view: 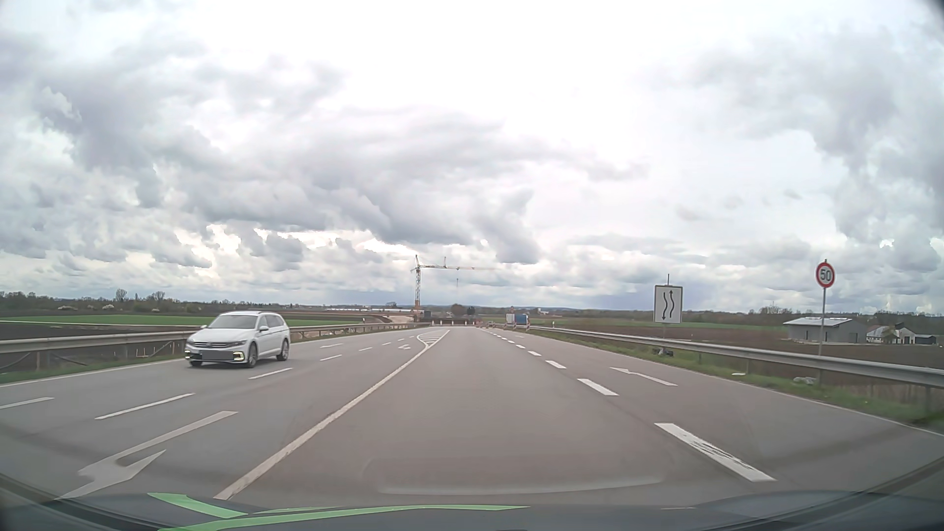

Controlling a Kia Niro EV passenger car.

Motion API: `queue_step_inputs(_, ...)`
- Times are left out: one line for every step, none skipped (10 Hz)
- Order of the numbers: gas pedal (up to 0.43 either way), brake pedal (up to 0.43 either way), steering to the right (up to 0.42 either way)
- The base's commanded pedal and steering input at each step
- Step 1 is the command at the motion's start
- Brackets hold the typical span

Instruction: Follow the waypoints while adhering to traffic rules and regulations

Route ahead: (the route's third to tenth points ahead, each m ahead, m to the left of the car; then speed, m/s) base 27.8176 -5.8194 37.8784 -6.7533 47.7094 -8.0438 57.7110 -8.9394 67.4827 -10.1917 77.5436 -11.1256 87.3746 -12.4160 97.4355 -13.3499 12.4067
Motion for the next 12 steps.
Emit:
queue_step_inputs(0.067, 0.000, -0.001)
queue_step_inputs(0.067, 0.000, -0.001)
queue_step_inputs(0.067, 0.000, -0.001)
queue_step_inputs(0.067, 0.000, -0.001)
queue_step_inputs(0.067, 0.000, 0.000)
queue_step_inputs(0.067, 0.000, 0.000)
queue_step_inputs(0.067, 0.000, 0.000)
queue_step_inputs(0.067, 0.000, 0.000)
queue_step_inputs(0.067, 0.000, 0.000)
queue_step_inputs(0.067, 0.000, 0.000)
queue_step_inputs(0.067, 0.000, 0.000)
queue_step_inputs(0.067, 0.000, 0.000)
